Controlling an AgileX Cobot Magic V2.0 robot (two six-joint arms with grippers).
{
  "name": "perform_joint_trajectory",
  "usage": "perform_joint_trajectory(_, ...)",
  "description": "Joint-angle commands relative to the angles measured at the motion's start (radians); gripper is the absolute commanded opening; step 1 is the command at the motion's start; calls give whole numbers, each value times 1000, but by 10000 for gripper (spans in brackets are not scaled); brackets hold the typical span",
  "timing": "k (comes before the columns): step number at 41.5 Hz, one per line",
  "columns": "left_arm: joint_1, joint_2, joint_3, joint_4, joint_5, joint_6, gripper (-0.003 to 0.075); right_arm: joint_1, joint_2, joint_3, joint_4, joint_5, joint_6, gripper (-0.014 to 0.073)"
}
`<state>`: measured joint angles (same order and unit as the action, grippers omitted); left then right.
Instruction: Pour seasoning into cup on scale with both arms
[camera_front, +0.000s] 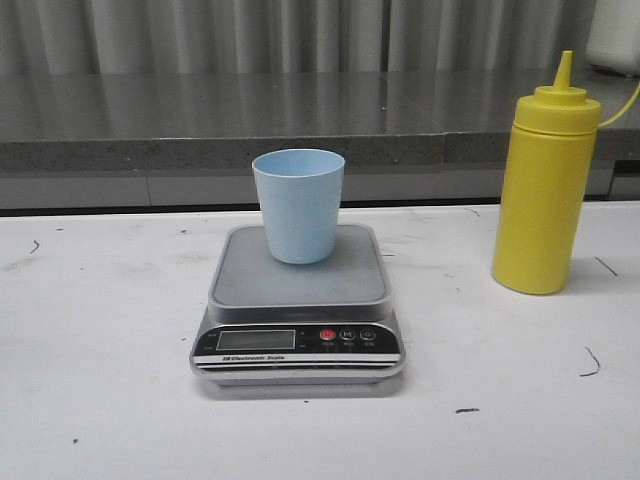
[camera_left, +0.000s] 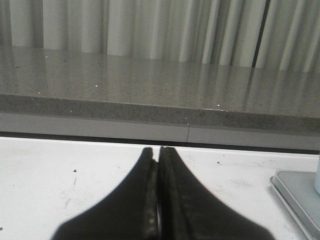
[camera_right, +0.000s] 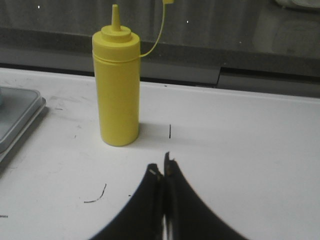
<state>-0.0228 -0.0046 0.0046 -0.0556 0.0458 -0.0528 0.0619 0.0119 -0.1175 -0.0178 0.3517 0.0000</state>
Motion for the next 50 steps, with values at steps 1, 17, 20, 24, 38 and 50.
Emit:
perform_joint_trajectory(1,0,-18,24,-3,-86,-5,-20,-15,-30,49,11,-197,0,-68)
perform_joint_trajectory(17,0,-18,24,-3,-86,-5,-20,-29,-39,139,11,-345,0,-68)
perform_joint_trajectory(20,0,-18,24,-3,-86,-5,-20,-29,-39,139,11,-345,0,-68)
perform_joint_trajectory(24,0,-18,24,-3,-86,-5,-20,-29,-39,139,11,-346,0,-68)
perform_joint_trajectory(38,0,-18,24,-3,-86,-5,-20,-29,-39,139,105,-406,0,-68)
perform_joint_trajectory(50,0,-18,24,-3,-86,-5,-20,-29,-39,139,81,-398,0,-68)
